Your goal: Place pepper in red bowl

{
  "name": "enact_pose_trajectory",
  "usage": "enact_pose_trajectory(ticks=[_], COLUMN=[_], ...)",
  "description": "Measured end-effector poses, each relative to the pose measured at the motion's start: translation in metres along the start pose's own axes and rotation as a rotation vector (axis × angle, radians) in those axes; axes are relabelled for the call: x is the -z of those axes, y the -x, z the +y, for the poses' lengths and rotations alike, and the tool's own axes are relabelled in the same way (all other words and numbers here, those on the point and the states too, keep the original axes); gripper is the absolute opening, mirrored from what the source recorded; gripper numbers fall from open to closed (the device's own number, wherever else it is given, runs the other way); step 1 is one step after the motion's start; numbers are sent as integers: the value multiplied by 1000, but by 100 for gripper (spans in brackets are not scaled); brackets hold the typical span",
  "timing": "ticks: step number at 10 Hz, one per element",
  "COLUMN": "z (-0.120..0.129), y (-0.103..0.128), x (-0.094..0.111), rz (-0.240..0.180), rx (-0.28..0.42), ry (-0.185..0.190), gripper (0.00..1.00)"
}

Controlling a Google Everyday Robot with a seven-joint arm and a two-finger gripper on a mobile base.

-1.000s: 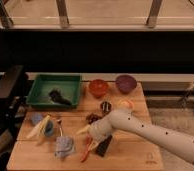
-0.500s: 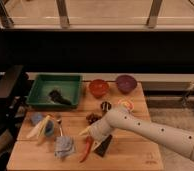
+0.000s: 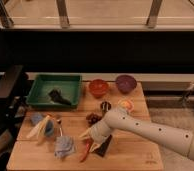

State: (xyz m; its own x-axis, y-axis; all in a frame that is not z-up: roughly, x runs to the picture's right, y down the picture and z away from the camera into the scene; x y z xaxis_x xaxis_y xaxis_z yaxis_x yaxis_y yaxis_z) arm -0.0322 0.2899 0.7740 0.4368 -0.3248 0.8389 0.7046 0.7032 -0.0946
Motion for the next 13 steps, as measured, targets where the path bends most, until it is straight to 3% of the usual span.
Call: enact_pose_trajectory(ticks=[2,5,9,10,13], z=[2,12,12,12,-15], y=[-2,-5,-3,-3,8], x=[2,-11,-7,-4,36], rz=[5,-20,-21,-26,-66], rx=[1,-37,-30,-26,-13], ry=[2,6,6,-9,-180], gripper=[30,3,0,0,0])
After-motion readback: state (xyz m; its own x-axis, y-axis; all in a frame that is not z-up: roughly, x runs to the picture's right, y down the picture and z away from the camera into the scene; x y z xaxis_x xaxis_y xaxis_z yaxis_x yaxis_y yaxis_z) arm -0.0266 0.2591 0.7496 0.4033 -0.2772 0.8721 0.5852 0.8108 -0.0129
